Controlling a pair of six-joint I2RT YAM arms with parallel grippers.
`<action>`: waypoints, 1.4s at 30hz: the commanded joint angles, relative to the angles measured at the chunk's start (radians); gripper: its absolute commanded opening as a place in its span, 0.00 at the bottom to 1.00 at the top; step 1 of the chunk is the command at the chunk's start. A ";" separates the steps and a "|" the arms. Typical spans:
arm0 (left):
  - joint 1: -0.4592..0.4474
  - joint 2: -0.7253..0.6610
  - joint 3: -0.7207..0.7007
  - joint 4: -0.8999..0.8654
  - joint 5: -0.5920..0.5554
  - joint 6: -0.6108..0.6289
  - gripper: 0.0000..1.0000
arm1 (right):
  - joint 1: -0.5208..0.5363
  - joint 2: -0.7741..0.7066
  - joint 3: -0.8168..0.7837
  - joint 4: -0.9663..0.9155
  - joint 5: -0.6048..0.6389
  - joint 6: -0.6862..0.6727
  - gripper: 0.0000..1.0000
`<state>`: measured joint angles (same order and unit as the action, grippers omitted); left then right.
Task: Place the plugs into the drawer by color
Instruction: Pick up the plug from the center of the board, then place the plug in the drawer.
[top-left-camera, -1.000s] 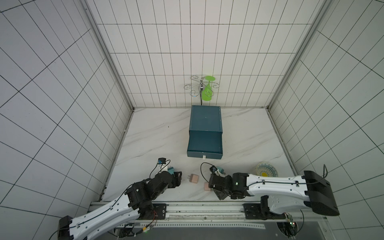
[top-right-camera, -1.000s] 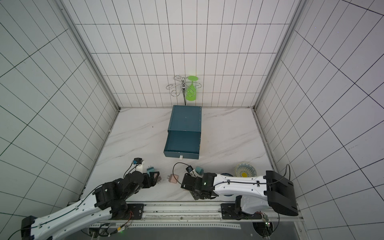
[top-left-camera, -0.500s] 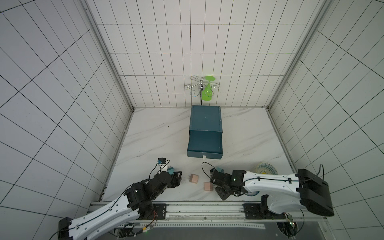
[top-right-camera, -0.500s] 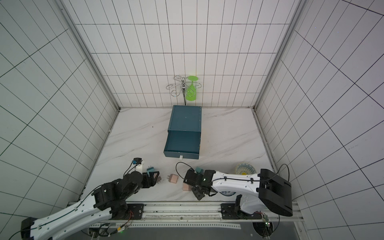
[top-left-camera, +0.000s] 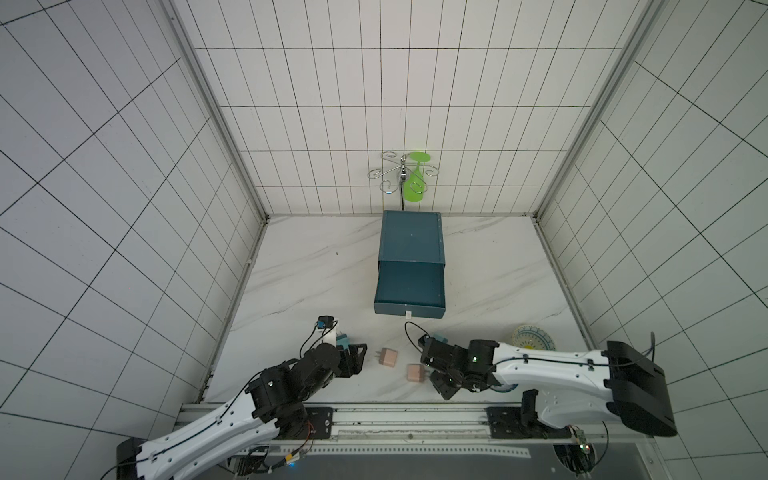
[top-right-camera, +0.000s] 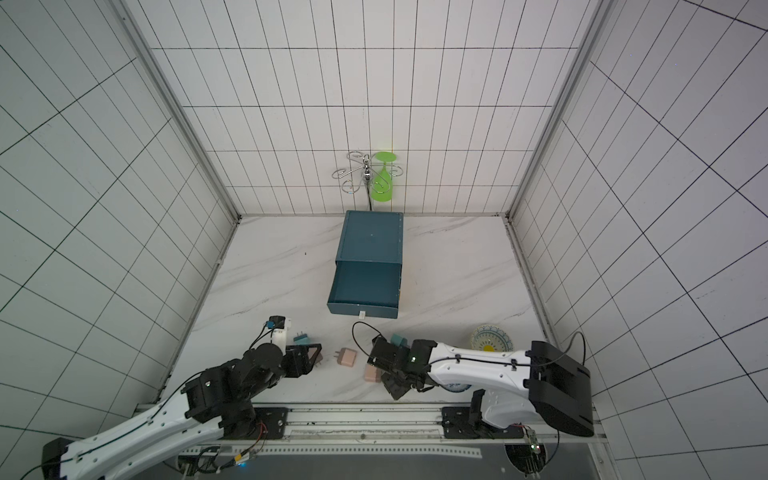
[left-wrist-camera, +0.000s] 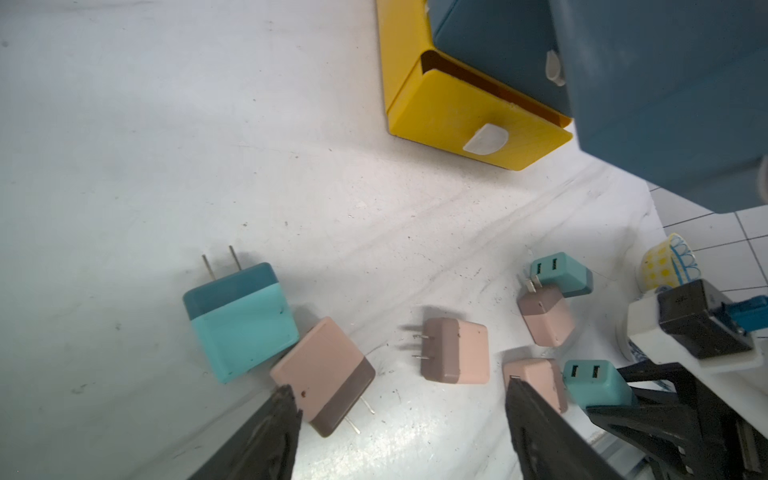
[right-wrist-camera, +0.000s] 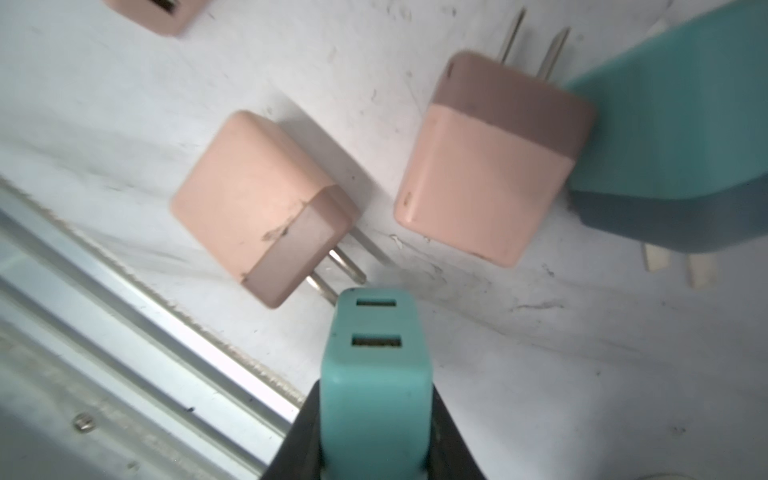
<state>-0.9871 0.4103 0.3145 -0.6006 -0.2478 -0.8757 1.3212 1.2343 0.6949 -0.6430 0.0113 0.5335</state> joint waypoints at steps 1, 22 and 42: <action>0.005 -0.021 0.049 0.065 0.060 0.046 0.75 | -0.007 -0.144 0.049 -0.046 -0.044 0.030 0.20; 0.080 0.302 0.342 0.138 0.031 0.256 0.63 | -0.411 0.102 0.800 -0.195 -0.367 -0.090 0.14; 0.165 0.475 0.340 0.273 0.193 0.311 0.51 | -0.465 0.540 0.992 -0.190 -0.454 -0.120 0.15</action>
<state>-0.8280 0.8764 0.6411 -0.3706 -0.0887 -0.5823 0.8631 1.7660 1.6608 -0.8494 -0.4149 0.4213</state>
